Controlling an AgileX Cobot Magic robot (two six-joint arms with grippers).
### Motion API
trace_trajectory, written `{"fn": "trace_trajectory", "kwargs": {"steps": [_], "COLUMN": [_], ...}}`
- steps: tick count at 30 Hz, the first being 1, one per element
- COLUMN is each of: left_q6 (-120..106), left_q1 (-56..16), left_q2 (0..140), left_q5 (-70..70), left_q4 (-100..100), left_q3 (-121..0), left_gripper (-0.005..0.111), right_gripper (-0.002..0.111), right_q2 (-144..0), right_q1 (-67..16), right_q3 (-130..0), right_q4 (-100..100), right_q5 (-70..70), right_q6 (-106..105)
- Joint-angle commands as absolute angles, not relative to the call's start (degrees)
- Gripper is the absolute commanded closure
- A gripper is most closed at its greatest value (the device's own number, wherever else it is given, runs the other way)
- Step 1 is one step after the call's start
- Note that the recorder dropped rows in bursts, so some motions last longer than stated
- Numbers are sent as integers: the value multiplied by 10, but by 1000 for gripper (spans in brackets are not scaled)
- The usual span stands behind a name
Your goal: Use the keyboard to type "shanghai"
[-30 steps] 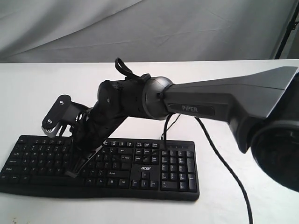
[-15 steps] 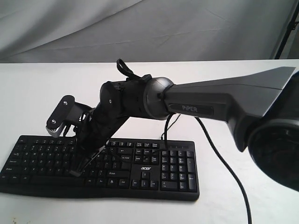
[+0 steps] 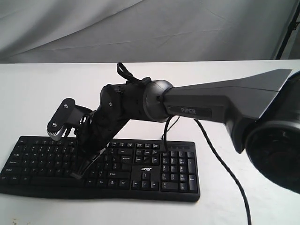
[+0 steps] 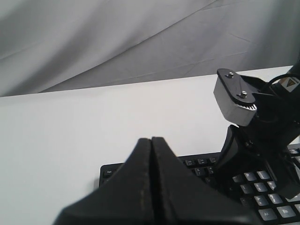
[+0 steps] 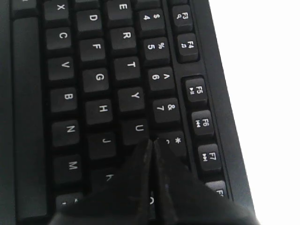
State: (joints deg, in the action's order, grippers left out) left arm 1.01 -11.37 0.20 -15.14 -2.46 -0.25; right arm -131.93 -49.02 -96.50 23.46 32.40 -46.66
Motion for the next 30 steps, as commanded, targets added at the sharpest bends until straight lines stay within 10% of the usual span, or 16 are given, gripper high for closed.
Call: {"fn": "trace_trajectory", "kwargs": {"steps": [1,30], "left_q6": [10,10], "left_q1": [-116,-116], "left_q2": [0,0], "left_q5": [-149,-149], "left_q4": [-25,-25], "left_q3": [0,0], "left_gripper": [107,107], "right_gripper": [108,108], "right_q2": [-1330,-954], "right_q1": [-486,-497], "right_q3": [-964,-769], "right_q4": [238,144], "right_q5": [322,285], "right_q6": [-472,-415]}}
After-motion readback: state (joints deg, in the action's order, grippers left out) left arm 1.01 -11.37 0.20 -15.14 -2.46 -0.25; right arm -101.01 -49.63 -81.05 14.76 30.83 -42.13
